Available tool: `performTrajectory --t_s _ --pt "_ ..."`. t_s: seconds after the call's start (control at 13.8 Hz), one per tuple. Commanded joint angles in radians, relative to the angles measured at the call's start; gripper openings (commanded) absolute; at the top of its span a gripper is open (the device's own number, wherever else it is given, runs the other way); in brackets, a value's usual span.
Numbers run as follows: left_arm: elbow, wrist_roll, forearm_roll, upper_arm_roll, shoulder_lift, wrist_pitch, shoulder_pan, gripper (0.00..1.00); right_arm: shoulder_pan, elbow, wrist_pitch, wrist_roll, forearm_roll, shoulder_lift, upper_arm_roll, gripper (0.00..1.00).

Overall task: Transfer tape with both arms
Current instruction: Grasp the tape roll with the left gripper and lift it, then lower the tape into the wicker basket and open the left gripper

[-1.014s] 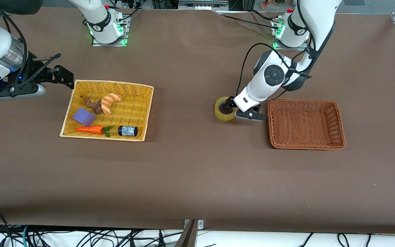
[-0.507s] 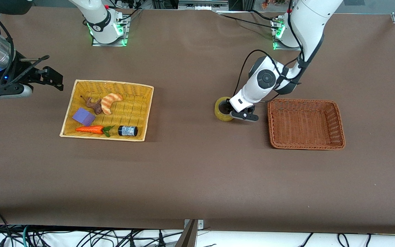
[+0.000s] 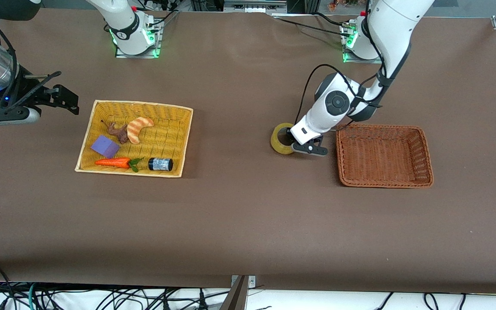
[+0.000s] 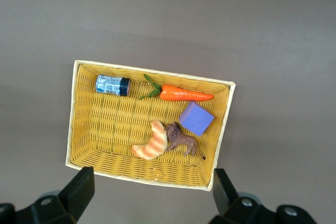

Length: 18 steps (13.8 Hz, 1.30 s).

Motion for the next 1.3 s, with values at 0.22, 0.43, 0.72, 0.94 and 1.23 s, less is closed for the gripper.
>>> performTrajectory --t_s 0.22,0.43,0.72,0.94,1.23 --pt "0.404 0.111 0.031 0.012 -0.001 -0.644 0.178 0.0 -0.012 0.026 -0.013 0.001 0.002 0.007 -0.017 1.0" --pt "0.403 0.447 0.032 0.015 -0.002 -0.752 0.378 0.0 -0.012 0.026 -0.01 -0.001 0.007 0.007 -0.031 1.0" --pt "0.389 0.616 0.325 0.01 0.074 -0.676 0.459 0.0 -0.01 0.026 -0.013 -0.01 0.005 0.007 -0.028 1.0" --pt "0.33 0.658 0.335 0.01 0.076 -0.632 0.463 0.31 -0.01 0.026 -0.016 -0.012 0.005 0.007 -0.028 1.0" --pt "0.352 0.656 0.321 -0.034 0.012 -0.646 0.456 1.0 -0.01 0.026 -0.016 -0.013 -0.001 0.007 -0.028 1.0"
